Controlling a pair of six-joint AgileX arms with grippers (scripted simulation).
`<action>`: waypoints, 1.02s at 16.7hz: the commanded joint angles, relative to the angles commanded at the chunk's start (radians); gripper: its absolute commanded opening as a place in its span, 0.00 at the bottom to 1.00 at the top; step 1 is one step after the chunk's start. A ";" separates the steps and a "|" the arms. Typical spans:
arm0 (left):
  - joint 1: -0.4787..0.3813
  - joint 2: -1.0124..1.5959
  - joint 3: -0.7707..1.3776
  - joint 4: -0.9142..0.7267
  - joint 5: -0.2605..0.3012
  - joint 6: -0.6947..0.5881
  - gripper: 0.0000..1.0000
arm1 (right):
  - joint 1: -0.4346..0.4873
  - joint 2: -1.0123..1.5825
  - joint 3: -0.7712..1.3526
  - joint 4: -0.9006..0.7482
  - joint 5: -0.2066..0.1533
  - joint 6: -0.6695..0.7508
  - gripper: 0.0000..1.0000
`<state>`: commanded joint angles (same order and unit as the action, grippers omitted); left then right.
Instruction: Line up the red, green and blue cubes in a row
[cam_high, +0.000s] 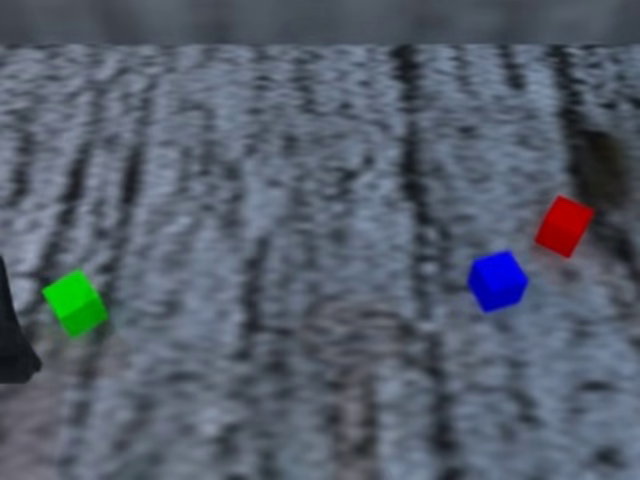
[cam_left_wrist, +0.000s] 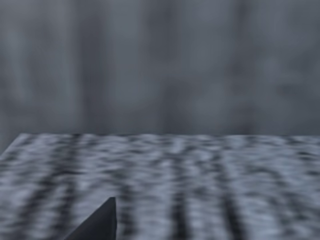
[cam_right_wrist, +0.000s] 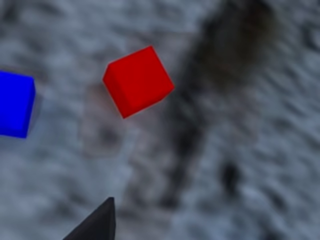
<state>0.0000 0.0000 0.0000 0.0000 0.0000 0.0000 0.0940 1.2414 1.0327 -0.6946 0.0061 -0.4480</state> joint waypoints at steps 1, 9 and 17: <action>0.000 0.000 0.000 0.000 0.000 0.000 1.00 | 0.008 0.115 0.087 -0.062 0.001 -0.038 1.00; 0.000 0.000 0.000 0.000 0.000 0.000 1.00 | 0.057 0.846 0.683 -0.437 0.004 -0.285 1.00; 0.000 0.000 0.000 0.000 0.000 0.000 1.00 | 0.072 1.022 0.879 -0.525 -0.002 -0.356 1.00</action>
<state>0.0000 0.0000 0.0000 0.0000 0.0000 0.0000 0.1655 2.2630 1.9115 -1.2193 0.0037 -0.8041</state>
